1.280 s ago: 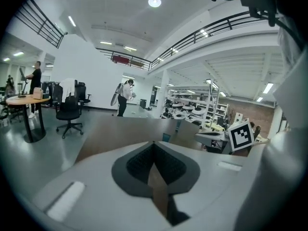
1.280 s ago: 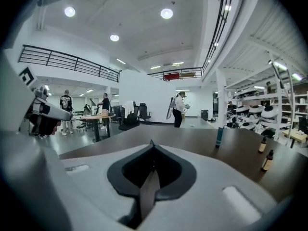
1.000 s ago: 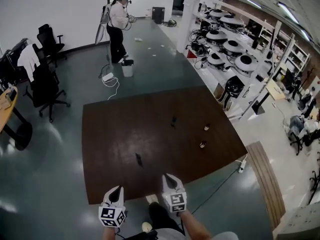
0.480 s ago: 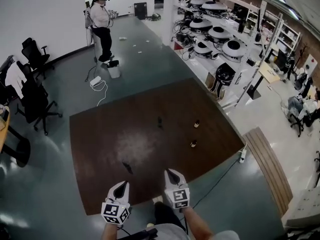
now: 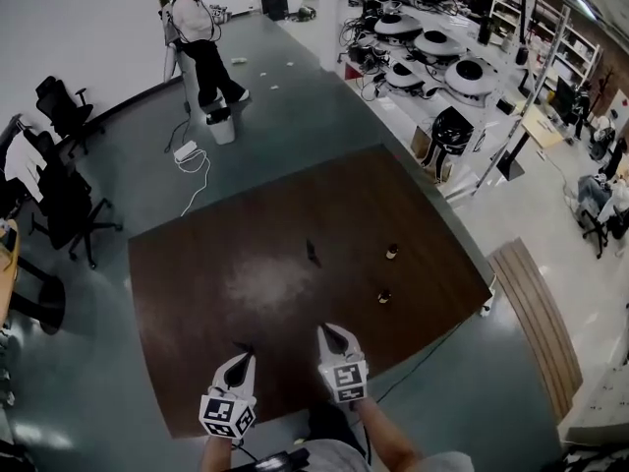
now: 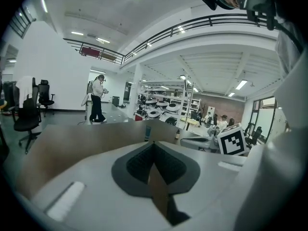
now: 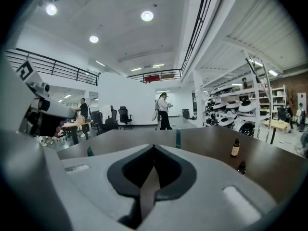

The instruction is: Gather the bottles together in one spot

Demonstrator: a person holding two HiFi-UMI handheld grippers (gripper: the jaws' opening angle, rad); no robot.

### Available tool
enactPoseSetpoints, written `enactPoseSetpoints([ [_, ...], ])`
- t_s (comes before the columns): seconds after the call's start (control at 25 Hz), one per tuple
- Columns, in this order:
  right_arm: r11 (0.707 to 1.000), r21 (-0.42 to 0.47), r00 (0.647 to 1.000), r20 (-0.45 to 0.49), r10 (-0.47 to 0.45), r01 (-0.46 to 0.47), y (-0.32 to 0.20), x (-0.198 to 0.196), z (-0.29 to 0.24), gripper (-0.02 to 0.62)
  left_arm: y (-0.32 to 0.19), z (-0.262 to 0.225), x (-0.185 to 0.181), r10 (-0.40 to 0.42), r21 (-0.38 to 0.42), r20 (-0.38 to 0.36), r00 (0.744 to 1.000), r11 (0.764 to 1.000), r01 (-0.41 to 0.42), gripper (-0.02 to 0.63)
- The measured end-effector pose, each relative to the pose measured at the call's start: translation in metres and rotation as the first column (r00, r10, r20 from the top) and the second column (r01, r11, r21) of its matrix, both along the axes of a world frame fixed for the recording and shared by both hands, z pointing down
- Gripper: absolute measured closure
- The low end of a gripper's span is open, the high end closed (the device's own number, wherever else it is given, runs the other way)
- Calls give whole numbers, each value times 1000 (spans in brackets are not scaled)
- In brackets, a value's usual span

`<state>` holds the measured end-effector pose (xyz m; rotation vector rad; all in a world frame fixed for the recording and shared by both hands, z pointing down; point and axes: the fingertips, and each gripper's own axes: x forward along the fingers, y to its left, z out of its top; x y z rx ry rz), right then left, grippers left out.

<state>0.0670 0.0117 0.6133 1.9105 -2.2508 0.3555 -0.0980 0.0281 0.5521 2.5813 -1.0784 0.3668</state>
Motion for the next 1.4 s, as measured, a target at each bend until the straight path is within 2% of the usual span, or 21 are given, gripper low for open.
enactPoseSetpoints([
  [0.48, 998, -65, 1000, 19, -19, 20, -55, 28, 37, 594, -51, 26, 33, -5, -65, 27, 1000, 998, 7, 606],
  [0.72, 998, -55, 999, 28, -16, 17, -91, 35, 42, 592, -67, 26, 39, -16, -91, 22, 1000, 996, 18, 606],
  [0.8, 998, -59, 999, 28, -19, 20, -105, 40, 45, 525, -67, 27, 39, -22, -103, 24, 999, 994, 24, 606],
  [1.12, 997, -68, 999, -17, -27, 26, -161, 56, 63, 482, -67, 35, 39, -27, -137, 29, 999, 990, 31, 606],
  [1.4, 992, -113, 998, -44, -53, 47, -190, 60, 87, 448, -69, 39, 37, -35, -163, 32, 999, 986, 40, 605],
])
